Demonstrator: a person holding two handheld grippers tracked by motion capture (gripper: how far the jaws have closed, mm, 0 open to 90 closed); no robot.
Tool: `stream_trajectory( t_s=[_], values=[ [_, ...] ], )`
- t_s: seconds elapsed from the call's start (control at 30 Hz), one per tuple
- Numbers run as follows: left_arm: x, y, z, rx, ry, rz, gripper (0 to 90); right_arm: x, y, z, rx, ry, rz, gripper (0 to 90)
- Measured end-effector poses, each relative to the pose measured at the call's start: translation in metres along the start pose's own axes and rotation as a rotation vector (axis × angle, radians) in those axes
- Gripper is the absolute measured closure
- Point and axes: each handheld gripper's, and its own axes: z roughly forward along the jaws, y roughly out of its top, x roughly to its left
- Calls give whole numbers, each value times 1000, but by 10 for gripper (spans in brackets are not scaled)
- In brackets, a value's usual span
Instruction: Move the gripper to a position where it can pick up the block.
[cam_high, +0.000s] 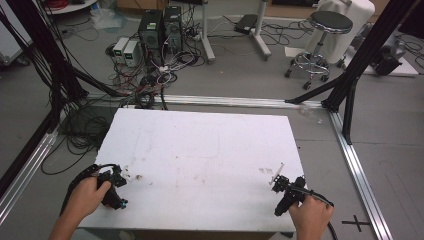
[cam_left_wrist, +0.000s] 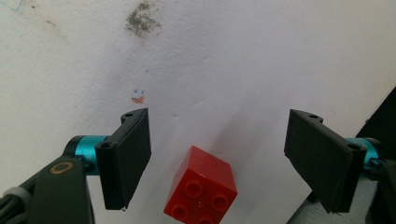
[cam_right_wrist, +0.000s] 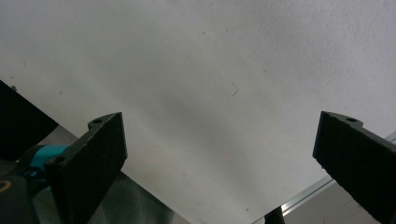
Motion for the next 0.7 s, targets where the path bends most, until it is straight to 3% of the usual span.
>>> stream_trajectory(
  t_s=[0.7],
  values=[
    [2, 0, -4, 13, -27, 42, 232, 0, -3, -2, -11, 4, 2, 20]
  ],
)
